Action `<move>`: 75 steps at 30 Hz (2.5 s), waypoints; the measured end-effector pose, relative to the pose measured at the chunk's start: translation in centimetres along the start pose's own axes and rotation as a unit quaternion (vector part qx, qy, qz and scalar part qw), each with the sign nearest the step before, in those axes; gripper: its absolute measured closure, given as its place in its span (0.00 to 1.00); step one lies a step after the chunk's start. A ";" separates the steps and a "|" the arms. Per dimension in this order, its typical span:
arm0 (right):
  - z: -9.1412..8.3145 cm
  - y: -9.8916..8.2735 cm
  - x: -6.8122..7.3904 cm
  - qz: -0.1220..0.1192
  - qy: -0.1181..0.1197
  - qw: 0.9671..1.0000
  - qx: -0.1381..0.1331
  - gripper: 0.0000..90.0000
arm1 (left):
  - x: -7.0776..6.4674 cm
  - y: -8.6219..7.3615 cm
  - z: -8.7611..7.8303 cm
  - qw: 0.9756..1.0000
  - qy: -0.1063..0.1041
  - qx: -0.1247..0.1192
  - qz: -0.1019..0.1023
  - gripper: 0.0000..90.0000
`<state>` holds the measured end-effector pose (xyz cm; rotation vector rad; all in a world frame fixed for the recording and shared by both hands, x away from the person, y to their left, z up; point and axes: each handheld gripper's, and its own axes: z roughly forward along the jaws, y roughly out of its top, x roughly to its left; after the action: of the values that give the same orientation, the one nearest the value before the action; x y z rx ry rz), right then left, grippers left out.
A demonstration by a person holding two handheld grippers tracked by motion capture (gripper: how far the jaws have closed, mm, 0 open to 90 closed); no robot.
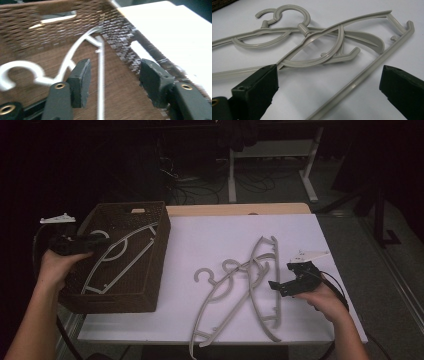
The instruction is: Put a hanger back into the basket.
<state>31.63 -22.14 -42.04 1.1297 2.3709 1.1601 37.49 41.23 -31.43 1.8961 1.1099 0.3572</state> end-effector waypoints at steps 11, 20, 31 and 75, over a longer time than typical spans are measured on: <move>0.0 -0.6 0.2 0.003 -0.003 1.000 0.002 0.02 | -6.4 1.8 2.9 0.998 -0.059 -0.023 0.030 0.26; 0.0 -1.1 0.8 0.004 -0.006 1.000 -0.002 0.02 | -12.5 3.0 6.3 0.992 -0.112 -0.020 0.054 0.23; 1.0 -1.1 1.2 -0.003 0.005 1.000 0.006 0.06 | -19.4 1.5 11.3 0.982 -0.165 0.017 0.089 0.24; 7.2 2.0 8.1 -0.067 0.136 0.984 0.094 0.99 | -20.9 -3.2 16.2 0.974 -0.183 0.066 0.115 0.23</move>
<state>31.19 -11.39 -44.40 0.8960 2.7668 1.1256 34.04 16.06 -39.52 2.1097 0.6846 0.0545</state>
